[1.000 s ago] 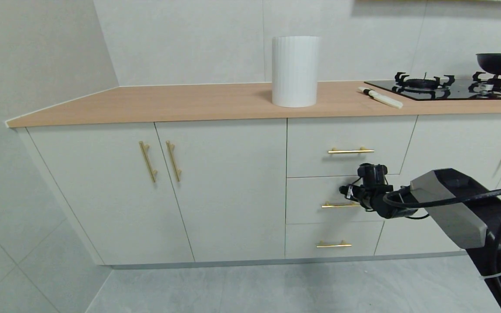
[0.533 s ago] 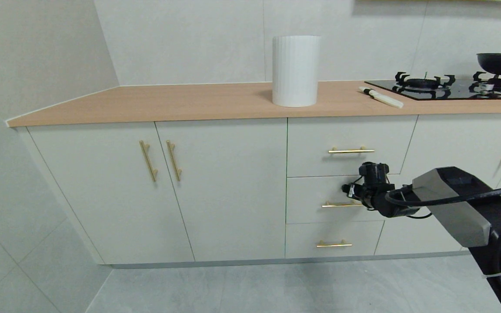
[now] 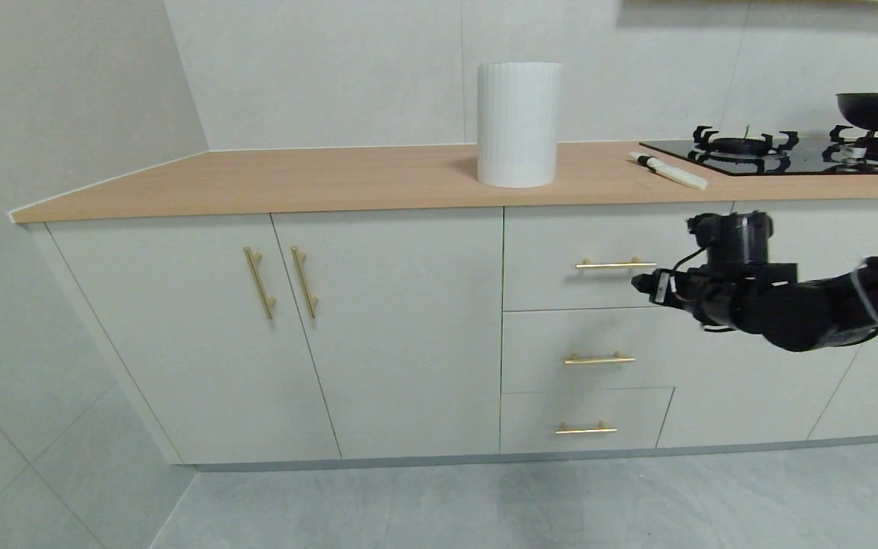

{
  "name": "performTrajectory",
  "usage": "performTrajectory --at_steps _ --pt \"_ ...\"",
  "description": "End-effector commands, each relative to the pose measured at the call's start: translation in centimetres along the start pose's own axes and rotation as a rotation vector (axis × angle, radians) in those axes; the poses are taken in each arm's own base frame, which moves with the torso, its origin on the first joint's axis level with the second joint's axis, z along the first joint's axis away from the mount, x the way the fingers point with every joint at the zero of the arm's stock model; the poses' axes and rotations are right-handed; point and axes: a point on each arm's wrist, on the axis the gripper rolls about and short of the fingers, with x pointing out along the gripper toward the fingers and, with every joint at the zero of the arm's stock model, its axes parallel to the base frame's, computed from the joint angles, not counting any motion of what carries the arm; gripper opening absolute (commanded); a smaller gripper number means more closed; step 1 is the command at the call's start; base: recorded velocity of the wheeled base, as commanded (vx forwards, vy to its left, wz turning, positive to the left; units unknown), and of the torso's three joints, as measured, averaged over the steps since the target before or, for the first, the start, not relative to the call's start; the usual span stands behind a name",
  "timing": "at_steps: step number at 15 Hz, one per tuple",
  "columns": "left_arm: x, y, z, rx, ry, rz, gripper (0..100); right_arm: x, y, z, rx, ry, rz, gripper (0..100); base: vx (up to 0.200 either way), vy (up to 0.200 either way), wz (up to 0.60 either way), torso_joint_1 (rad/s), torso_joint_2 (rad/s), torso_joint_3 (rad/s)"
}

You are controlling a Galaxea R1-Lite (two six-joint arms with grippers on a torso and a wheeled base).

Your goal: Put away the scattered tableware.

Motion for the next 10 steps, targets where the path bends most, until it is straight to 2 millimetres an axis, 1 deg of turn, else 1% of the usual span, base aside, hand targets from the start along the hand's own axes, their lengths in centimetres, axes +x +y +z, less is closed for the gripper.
performTrajectory --at_steps 1,2,3,4,5,7,8,10 --pt "0.0 0.0 0.0 -0.002 0.001 0.001 100 -18.0 -2.4 2.5 -0.078 -0.195 0.066 100 0.0 0.0 0.0 0.0 0.0 0.0" --pt "0.0 0.0 0.0 0.0 0.001 0.001 100 -19.3 -3.0 2.3 -0.093 -0.214 0.058 100 0.0 0.0 0.0 0.0 0.0 0.0" --pt "0.0 0.0 0.0 -0.002 0.001 0.001 100 -24.4 -5.2 1.7 -0.144 -0.308 0.025 100 0.0 0.0 0.0 0.0 0.0 0.0" --pt "0.0 0.0 0.0 -0.002 0.001 0.001 100 -27.3 -6.7 0.9 -0.166 -0.369 -0.007 100 0.0 0.0 0.0 0.0 0.0 0.0" --pt "0.0 0.0 0.0 -0.002 0.001 0.001 100 -29.5 -7.9 0.1 -0.181 -0.419 -0.047 100 0.0 0.0 0.0 0.0 0.0 0.0" --pt "0.0 0.0 0.0 0.0 0.001 0.001 100 -33.6 -10.6 -2.9 -0.206 -0.495 -0.129 100 0.0 0.0 0.0 0.0 0.0 0.0" --pt "0.0 0.0 0.0 0.0 0.001 0.001 100 -35.3 -11.6 -4.1 -0.197 -0.525 -0.157 100 0.0 0.0 0.0 0.0 0.0 0.0" --pt "0.0 0.0 0.0 -0.002 0.001 0.001 100 -37.6 -13.1 -6.7 -0.192 -0.516 -0.256 100 0.0 0.0 0.0 0.0 0.0 0.0"
